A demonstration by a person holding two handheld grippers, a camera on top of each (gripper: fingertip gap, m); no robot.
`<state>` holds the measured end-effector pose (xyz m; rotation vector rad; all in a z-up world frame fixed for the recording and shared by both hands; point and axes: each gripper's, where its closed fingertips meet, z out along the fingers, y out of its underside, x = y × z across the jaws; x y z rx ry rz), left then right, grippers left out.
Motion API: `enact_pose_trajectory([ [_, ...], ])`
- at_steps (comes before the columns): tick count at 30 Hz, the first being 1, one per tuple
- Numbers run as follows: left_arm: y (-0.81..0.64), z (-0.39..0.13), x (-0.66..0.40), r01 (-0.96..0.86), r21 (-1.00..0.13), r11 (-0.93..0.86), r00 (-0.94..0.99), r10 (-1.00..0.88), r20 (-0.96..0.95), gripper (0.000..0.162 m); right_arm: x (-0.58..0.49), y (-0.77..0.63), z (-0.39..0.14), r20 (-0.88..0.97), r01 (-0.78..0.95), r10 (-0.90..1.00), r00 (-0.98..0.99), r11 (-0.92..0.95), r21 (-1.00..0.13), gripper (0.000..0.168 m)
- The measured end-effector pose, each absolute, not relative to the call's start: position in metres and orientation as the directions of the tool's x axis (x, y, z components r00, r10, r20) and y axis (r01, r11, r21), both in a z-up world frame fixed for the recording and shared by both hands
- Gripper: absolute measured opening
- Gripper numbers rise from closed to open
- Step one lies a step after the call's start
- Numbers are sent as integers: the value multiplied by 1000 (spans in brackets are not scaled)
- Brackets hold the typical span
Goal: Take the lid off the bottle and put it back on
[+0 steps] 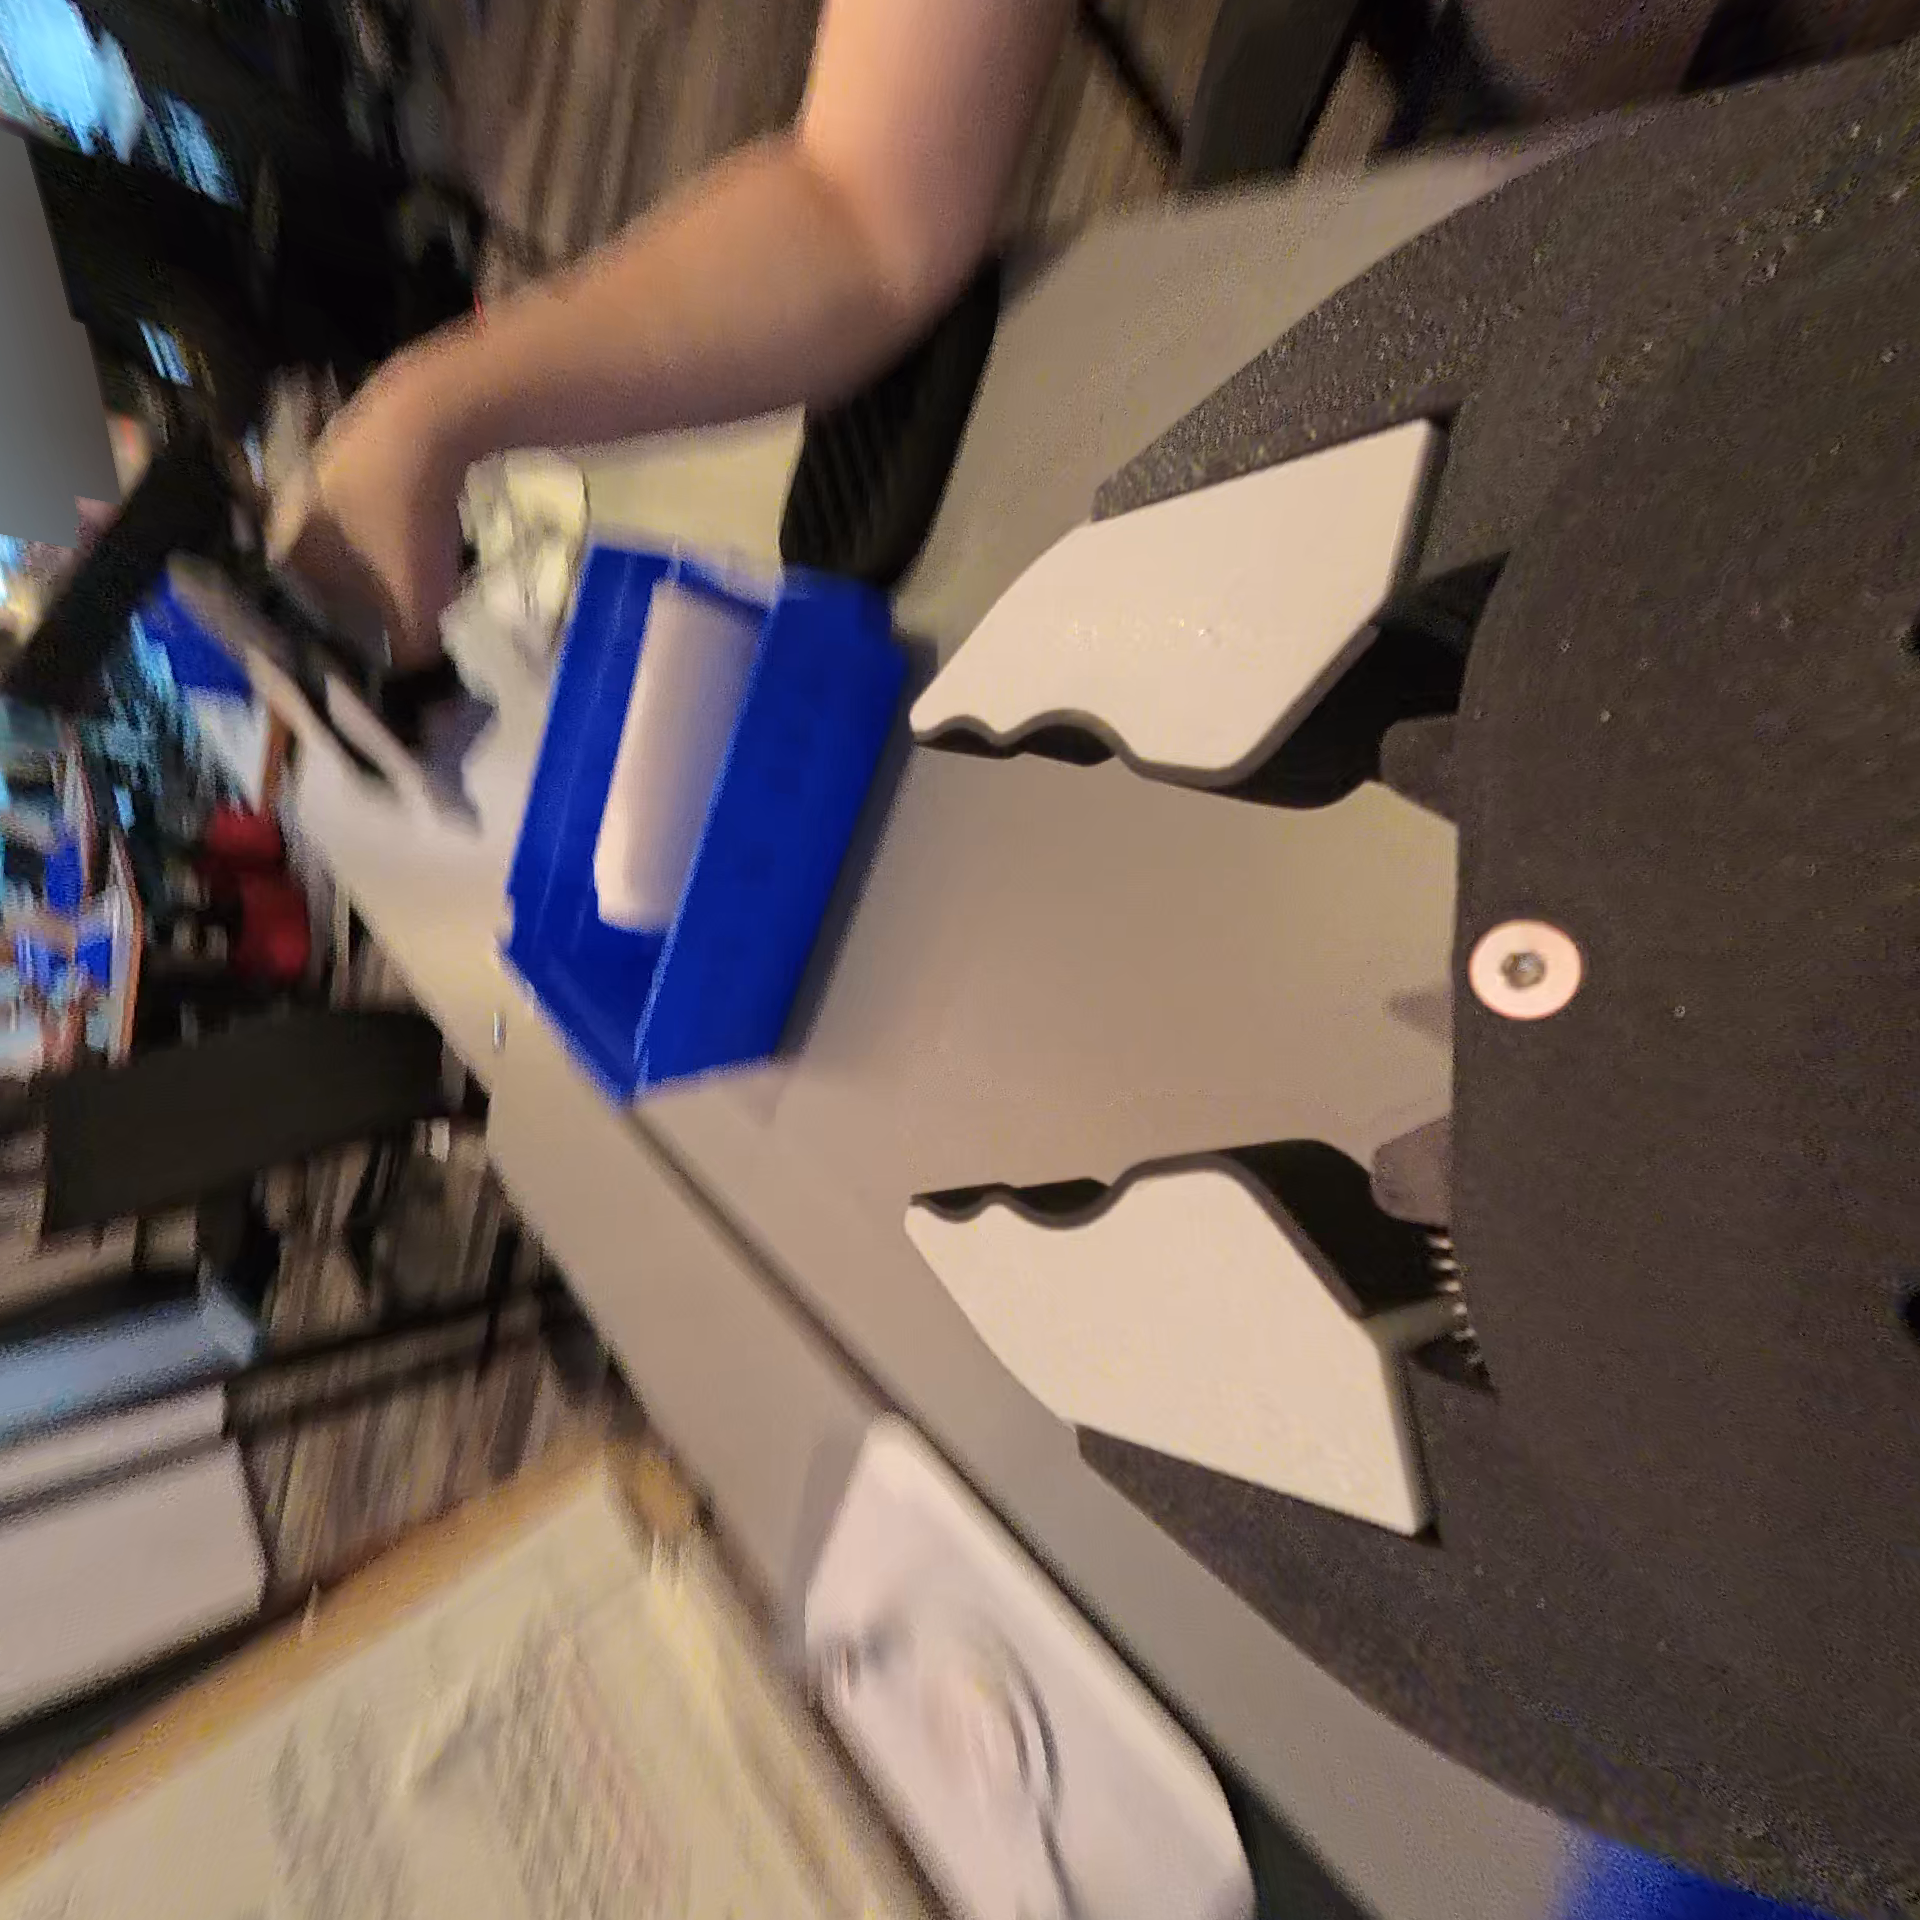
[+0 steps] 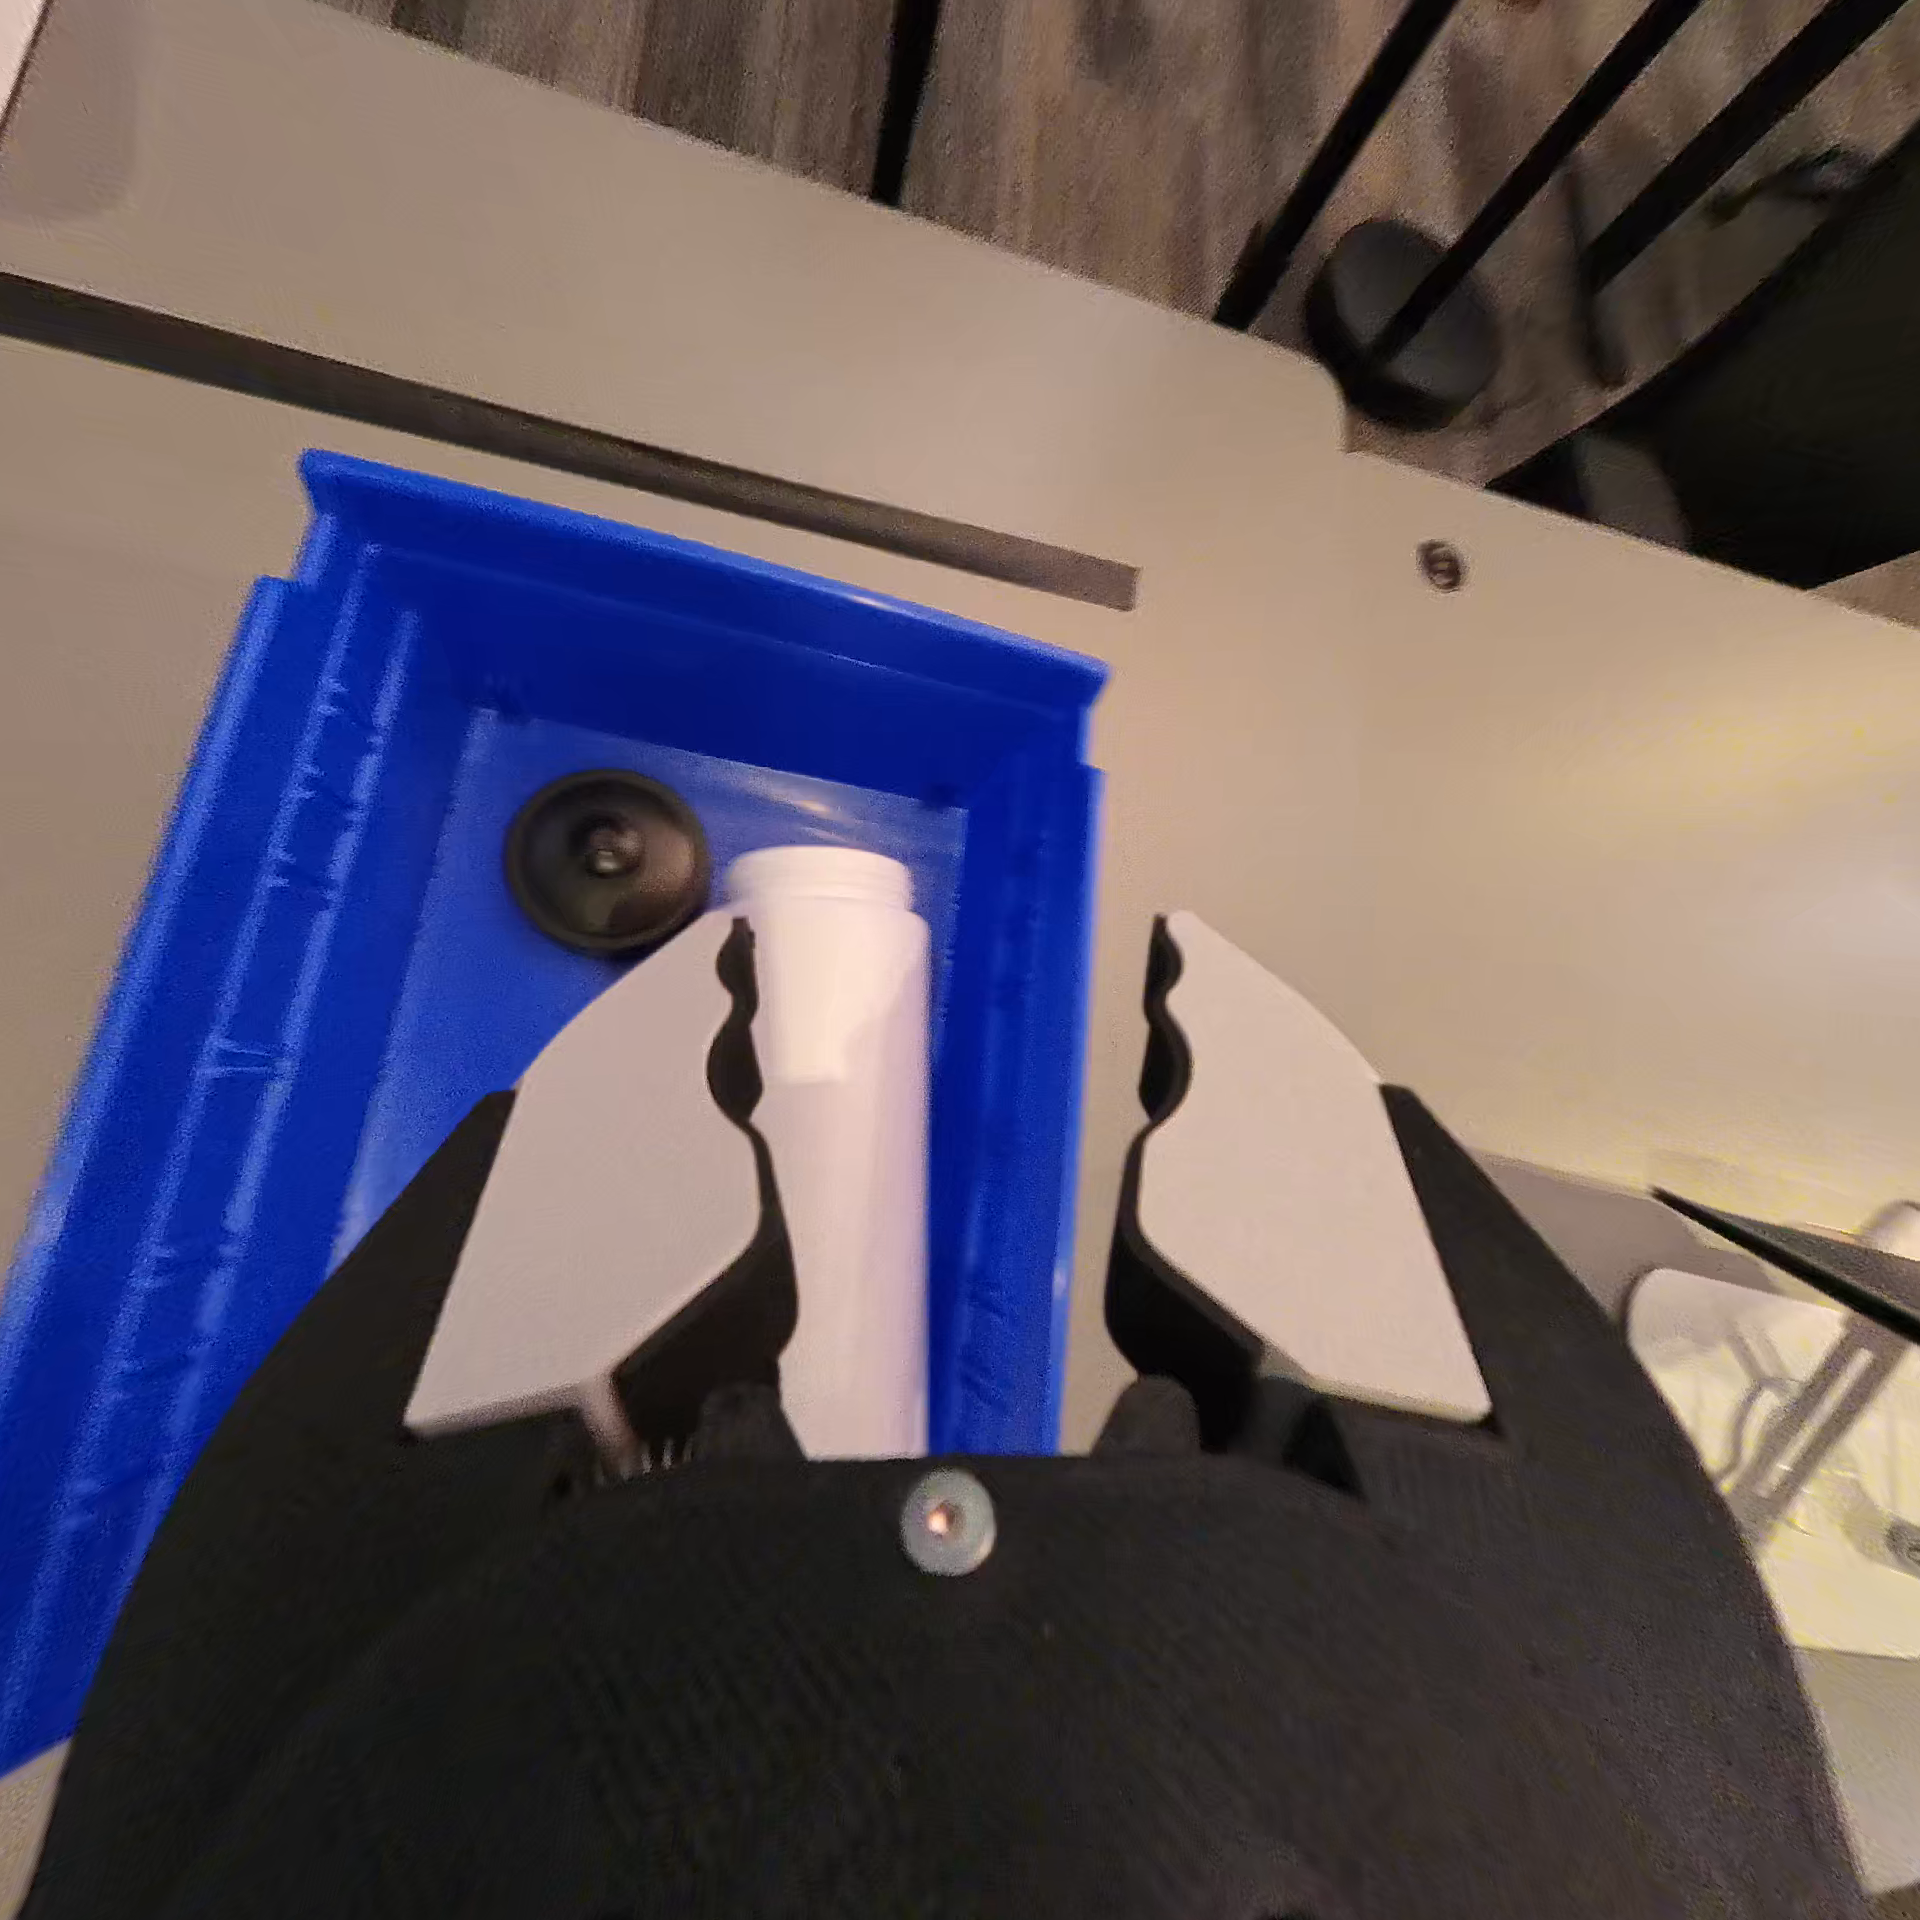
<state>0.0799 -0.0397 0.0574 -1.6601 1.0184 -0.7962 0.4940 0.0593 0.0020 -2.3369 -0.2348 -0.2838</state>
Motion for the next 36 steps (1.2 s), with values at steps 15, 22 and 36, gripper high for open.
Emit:
enact_pose_trajectory([
  [15, 22, 3, -238, -333, -618, -712, 940, -203, -273, 76, 535, 12, -118, -89, 51, 70, 994, -979, -197, 7],
  [22, 18, -35, -286, -207, -496, -843, 962, -82, -262, 73, 525, 9, -118, -141, 9, 33, 990, -986, -166, 8],
  [36, -15, -117, -306, -77, -148, -986, 991, -59, -117, 40, 445, 5, -118, -245, 79, 95, 965, -994, -77, 11],
])
